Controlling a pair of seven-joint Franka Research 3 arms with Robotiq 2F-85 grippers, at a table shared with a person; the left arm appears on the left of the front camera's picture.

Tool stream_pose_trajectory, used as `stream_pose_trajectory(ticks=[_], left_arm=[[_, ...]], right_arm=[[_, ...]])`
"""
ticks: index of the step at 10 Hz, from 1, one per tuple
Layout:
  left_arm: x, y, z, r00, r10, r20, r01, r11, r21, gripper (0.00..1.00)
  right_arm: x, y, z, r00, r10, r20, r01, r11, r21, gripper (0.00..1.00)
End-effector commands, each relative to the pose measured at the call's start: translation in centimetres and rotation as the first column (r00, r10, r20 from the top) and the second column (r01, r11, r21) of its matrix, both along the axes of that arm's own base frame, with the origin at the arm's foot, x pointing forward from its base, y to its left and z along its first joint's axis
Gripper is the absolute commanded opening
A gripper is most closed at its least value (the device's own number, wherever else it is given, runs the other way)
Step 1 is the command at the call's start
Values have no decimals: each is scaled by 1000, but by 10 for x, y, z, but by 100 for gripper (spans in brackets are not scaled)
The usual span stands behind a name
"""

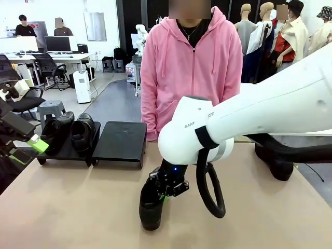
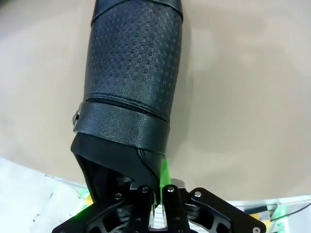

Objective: Organize the shoes by placing them on the stand.
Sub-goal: Pick up one Shoe and place it in the middle of the table.

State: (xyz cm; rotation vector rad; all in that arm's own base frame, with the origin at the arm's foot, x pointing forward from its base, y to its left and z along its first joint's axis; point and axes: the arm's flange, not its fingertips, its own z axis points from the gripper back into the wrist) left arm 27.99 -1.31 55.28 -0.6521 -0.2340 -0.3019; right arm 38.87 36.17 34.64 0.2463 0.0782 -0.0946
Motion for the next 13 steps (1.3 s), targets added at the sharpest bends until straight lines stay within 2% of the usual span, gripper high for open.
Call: stream_pose_trajectory(ticks=[1, 2, 3, 4, 6, 8, 9, 10, 11, 12, 13], left_arm=[[0, 1, 1, 1000, -11, 0, 11, 1000, -14, 100], [0, 1, 1, 1000, -11, 0, 11, 1000, -14, 100], [0, 1, 1, 1000, -11, 0, 11, 1000, -14, 100], [0, 1, 1, 1000, -11, 0, 11, 1000, -14, 100], [0, 1, 1, 1000, -11, 0, 11, 1000, -14, 100], [0, 1, 1, 1000, -11, 0, 11, 1000, -14, 100], [0, 1, 1, 1000, -11, 0, 11, 1000, -14, 100], [0, 1, 1, 1000, -11, 0, 11, 1000, -14, 100], [0, 1, 1, 1000, -11, 0, 11, 1000, -14, 100], [0, 1, 1, 1000, -11, 0, 11, 1000, -14, 100], [0, 1, 1, 1000, -11, 0, 11, 1000, -14, 100]], right_arm=[[6, 8, 3, 1000, 27, 4, -27, 999, -18, 0], [6, 5, 2, 998, 68, 5, -67, 997, -28, 27], [5, -1, 6, 998, 65, 22, -65, 998, -10, 86], [4, -8, 13, 997, 71, 15, -72, 997, 17, 100], [-14, -46, 63, 992, 124, 21, -124, 992, 27, 100], [-39, -113, 128, 983, 163, 82, -169, 983, 76, 100], [-53, -164, 159, 981, 161, 109, -171, 982, 82, 100], [-61, -208, 177, 979, 174, 108, -182, 981, 74, 100], [-72, -264, 195, 982, 168, 89, -178, 977, 120, 100], [-82, -329, 212, 991, 104, 87, -119, 975, 189, 100], [-95, -383, 219, 989, 73, 130, -110, 946, 305, 100]])
